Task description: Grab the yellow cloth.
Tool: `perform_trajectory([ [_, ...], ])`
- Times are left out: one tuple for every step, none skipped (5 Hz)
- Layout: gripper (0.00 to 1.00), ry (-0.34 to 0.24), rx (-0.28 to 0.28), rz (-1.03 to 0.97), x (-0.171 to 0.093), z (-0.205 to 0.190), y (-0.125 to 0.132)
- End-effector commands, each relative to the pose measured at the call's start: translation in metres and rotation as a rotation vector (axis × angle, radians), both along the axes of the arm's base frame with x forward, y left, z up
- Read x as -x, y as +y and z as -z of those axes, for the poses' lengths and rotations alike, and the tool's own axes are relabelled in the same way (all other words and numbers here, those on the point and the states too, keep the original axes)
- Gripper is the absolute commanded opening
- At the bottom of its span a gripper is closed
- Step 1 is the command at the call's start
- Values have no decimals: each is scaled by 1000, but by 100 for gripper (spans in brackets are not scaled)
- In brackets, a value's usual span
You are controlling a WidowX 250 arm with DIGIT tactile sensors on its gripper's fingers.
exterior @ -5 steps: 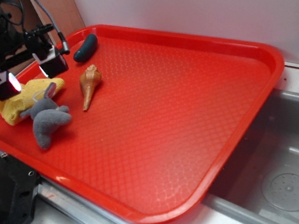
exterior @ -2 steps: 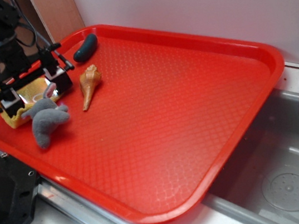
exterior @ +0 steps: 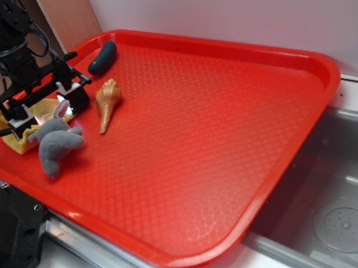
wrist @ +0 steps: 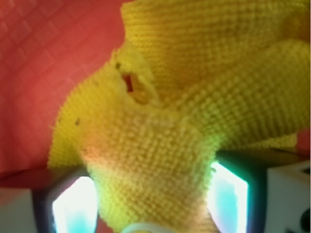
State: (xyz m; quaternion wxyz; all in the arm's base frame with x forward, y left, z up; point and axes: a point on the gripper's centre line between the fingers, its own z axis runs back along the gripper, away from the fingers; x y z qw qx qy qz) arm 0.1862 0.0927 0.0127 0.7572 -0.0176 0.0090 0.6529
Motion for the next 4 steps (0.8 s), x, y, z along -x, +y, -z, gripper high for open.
perform_trajectory([
  [0, 181, -381, 538, 20, -10, 79],
  [0, 214, -379, 639, 14, -13, 80],
  [0, 241, -376, 751, 8, -17, 77],
  [0, 242, -385, 915, -2, -31, 64],
])
